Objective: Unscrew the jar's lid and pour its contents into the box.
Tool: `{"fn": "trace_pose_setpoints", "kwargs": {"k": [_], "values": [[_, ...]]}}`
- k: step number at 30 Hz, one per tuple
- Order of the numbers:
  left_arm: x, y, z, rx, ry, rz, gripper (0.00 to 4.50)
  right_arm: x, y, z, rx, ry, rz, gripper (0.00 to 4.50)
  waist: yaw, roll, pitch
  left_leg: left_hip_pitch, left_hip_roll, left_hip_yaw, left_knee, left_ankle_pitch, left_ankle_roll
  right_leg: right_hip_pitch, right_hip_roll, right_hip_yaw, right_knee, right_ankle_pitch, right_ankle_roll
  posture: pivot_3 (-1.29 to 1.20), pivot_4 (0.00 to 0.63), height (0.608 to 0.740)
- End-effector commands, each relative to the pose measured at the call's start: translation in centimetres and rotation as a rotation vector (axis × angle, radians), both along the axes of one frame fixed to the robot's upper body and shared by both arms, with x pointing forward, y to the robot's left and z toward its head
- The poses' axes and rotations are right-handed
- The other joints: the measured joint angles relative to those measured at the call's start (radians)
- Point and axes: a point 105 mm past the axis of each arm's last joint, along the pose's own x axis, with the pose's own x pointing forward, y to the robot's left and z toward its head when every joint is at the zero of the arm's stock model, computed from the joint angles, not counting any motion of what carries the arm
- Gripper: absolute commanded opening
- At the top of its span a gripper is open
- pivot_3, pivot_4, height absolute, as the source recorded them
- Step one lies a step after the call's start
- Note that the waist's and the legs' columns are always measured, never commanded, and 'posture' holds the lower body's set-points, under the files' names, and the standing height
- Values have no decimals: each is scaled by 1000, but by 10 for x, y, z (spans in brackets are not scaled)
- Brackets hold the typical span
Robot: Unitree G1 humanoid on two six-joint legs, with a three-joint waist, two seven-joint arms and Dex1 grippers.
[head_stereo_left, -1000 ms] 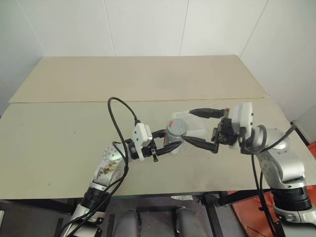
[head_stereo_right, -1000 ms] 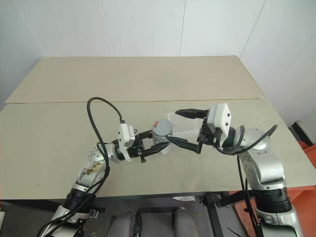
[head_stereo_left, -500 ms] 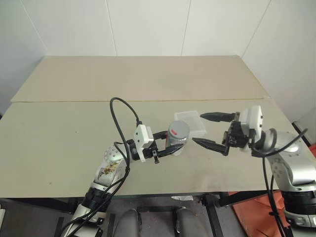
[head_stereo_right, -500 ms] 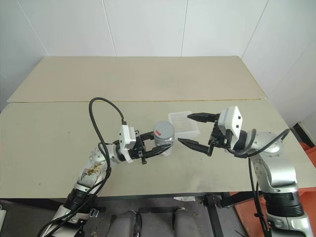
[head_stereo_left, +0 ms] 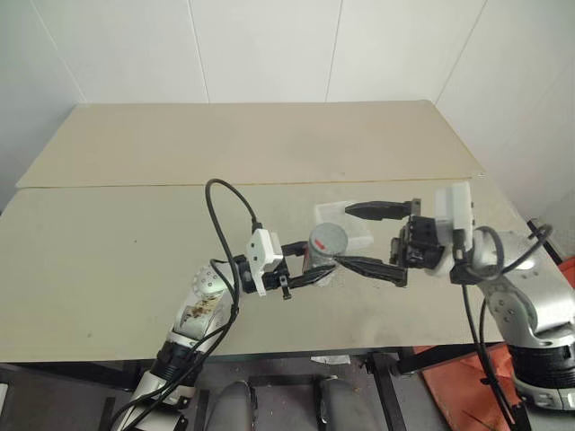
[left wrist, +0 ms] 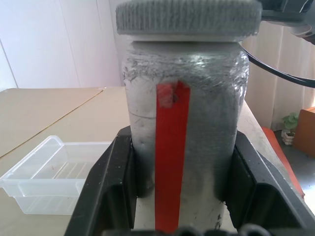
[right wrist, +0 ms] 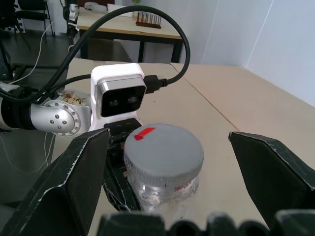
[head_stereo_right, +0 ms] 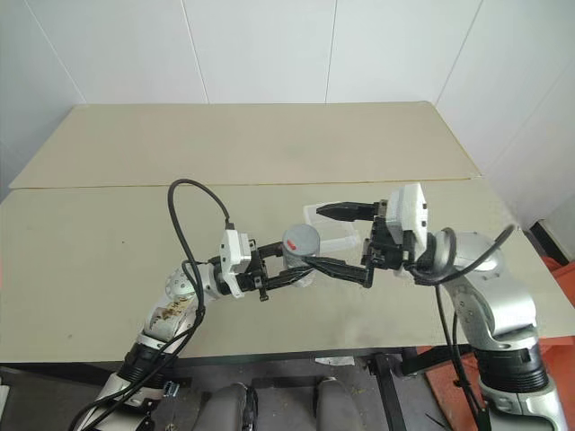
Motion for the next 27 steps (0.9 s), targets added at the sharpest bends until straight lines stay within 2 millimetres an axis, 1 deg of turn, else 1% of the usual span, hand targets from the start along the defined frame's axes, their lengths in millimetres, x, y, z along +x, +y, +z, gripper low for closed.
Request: {"fn": "trace_pose_setpoints", "kwargs": {"k": [1,6,11,18,21,24,27], "values": [[-2,-3,12,-22,-57,-17,1943,-2,8,4,0,-28,28,4500,0,0,0,0,0,0,0,0,0,0,0,0,0,0,-1,0,150,740],[-3,-4,12,-29,-58,-13,1943,3,14,0,-5,-12,31,4500,0,0,0,0,0,0,0,0,0,0,0,0,-1,1,-1,0,150,740],[-3,-3,10,-27,-58,-4,1943,7,14,-1,4,6,19,4500,1,0,0,0,0,0,0,0,0,0,0,0,0,1,-1,0,150,740],[-3,-4,10,-29,-59,-3,1943,8,13,-4,-1,32,24,4500,0,0,0,0,0,0,0,0,0,0,0,0,0,1,-1,0,150,740],[-2,-4,10,-24,-62,-2,1943,8,13,-4,-1,27,20,3911,0,0,0,0,0,0,0,0,0,0,0,0,0,1,-1,0,150,740],[-2,-4,9,-22,-59,-3,1943,9,13,-4,-3,17,4,2998,0,0,0,0,0,0,0,0,0,0,0,0,0,0,0,0,150,740],[-2,-4,6,-12,-55,-2,1943,9,13,-5,-6,12,4,2998,0,0,0,0,0,0,0,0,0,0,0,0,0,1,0,0,150,740]]}}
